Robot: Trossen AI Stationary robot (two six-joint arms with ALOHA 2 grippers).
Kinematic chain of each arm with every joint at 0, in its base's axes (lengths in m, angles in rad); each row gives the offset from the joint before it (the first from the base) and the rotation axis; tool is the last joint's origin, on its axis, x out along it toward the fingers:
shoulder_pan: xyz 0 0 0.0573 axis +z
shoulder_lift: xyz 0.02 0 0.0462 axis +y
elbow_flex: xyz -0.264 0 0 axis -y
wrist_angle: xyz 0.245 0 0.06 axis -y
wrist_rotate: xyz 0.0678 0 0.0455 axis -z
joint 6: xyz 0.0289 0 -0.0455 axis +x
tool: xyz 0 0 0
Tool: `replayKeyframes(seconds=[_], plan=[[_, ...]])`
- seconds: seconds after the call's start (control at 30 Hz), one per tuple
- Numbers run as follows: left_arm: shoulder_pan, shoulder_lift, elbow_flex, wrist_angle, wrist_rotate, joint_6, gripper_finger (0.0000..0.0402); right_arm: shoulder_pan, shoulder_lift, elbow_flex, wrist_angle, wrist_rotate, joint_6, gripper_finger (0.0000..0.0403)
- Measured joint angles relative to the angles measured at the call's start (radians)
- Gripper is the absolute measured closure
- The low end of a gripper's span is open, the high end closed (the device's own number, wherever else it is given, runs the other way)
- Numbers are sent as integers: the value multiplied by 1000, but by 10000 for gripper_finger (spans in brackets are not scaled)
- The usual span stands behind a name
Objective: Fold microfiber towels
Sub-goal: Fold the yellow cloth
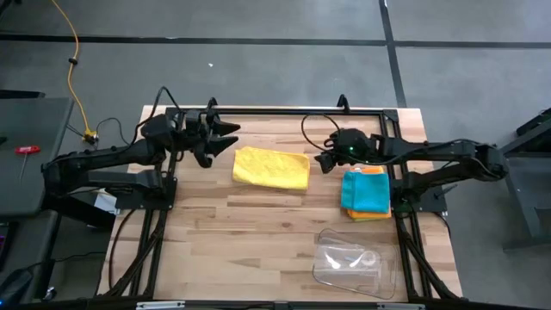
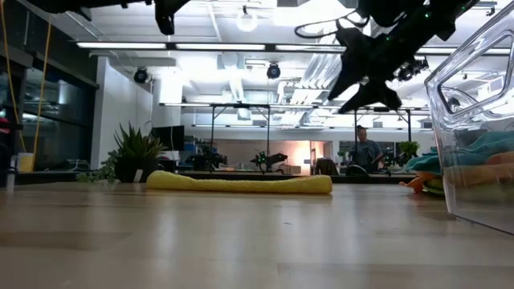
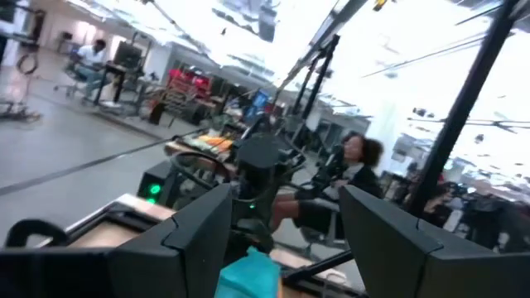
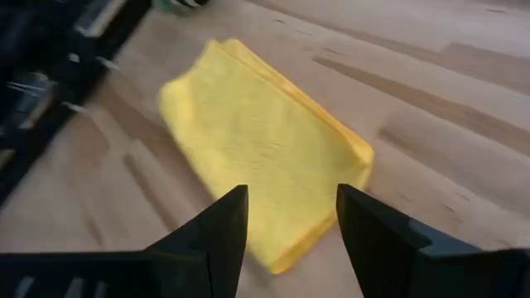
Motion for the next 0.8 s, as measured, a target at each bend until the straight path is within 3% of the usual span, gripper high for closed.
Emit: replayKeyframes(seconds=[0.17,0.43,0.8], plan=[[-17,0,0,-10,-32,33,186,0,5,62,-30,-19,75,226],[-59,0,0,-81,-59,100,186,2,166,304,-460,-10,100,226],[-66,0,0,-227,-60,177,186,2,404,359,-447,-24,320,226]])
